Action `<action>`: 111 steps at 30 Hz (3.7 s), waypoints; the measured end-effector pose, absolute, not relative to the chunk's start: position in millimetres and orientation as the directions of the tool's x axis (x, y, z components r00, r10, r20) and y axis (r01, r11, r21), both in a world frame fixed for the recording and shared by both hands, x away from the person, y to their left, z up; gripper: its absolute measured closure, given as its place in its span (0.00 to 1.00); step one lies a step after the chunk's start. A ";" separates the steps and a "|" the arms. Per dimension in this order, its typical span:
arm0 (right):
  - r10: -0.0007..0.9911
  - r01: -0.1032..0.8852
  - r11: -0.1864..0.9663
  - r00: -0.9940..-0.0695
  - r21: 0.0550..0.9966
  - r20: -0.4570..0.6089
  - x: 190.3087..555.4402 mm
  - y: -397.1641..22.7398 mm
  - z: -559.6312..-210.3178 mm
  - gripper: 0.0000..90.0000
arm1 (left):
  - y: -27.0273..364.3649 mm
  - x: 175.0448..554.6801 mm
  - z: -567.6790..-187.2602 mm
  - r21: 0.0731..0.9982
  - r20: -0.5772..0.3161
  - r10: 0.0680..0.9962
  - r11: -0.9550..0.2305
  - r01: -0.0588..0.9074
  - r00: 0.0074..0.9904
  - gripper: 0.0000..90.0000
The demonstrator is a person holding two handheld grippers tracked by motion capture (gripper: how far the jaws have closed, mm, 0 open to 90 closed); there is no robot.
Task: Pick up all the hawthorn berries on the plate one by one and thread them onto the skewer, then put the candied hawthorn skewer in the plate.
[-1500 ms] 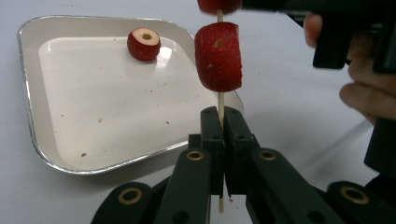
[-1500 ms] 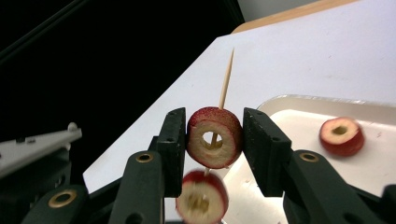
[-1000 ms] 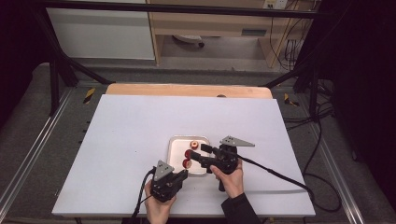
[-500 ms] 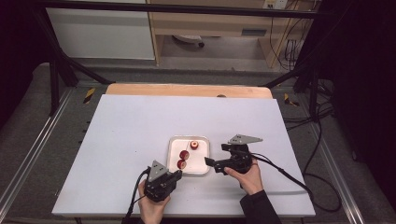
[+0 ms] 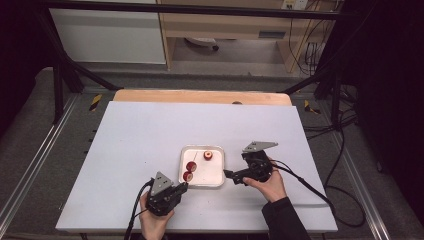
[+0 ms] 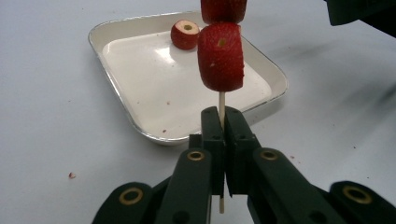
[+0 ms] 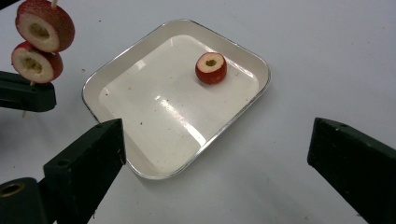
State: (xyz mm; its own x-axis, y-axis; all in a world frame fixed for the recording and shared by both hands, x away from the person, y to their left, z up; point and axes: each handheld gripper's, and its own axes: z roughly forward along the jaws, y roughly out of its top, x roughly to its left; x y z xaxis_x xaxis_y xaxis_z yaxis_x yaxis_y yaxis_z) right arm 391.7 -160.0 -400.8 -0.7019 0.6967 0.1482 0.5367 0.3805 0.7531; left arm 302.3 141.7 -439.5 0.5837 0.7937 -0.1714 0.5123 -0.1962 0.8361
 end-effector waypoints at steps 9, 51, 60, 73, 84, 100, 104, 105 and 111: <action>0.683 0.540 0.468 -0.723 0.700 0.101 412.3 -138.8 -393.0 0.06 | 151.6 301.9 -439.2 0.837 -0.167 0.793 -0.200 0.510 0.586 0.98; 0.531 0.472 0.744 -0.847 0.474 0.009 480.7 -62.5 -406.5 0.43 | 156.7 305.0 -444.0 0.834 -0.173 0.787 -0.203 0.514 0.592 0.98; 0.483 0.427 0.789 -0.875 0.443 -0.018 489.3 -54.2 -412.1 0.53 | 160.6 305.0 -444.3 0.833 -0.177 0.791 -0.196 0.517 0.586 0.98; 0.502 0.467 0.790 -0.865 0.397 0.020 496.7 -54.1 -417.0 0.66 | 161.4 305.6 -445.3 0.832 -0.183 0.791 -0.192 0.521 0.584 0.98; 0.568 0.538 0.712 -0.819 0.451 0.079 486.7 -56.9 -401.0 0.67 | 162.6 303.8 -444.7 0.834 -0.194 0.796 -0.173 0.524 0.573 0.98; 0.672 0.684 0.250 -0.632 0.685 0.386 442.5 -94.7 -366.9 0.67 | 148.8 297.6 -437.3 0.840 -0.212 0.788 -0.154 0.520 0.577 0.98; 0.646 0.691 0.121 -0.600 0.713 0.472 432.1 -106.7 -365.2 0.67 | 141.5 295.8 -435.3 0.844 -0.217 0.784 -0.149 0.516 0.581 0.98; 0.637 0.689 0.101 -0.599 0.718 0.485 429.8 -108.8 -365.1 0.67 | 139.6 295.4 -434.8 0.843 -0.220 0.783 -0.148 0.517 0.582 0.98; 0.605 0.680 -0.004 -0.582 0.733 0.543 418.5 -118.7 -365.1 0.67 | 128.2 292.9 -433.3 0.844 -0.218 0.775 -0.155 0.514 0.593 0.98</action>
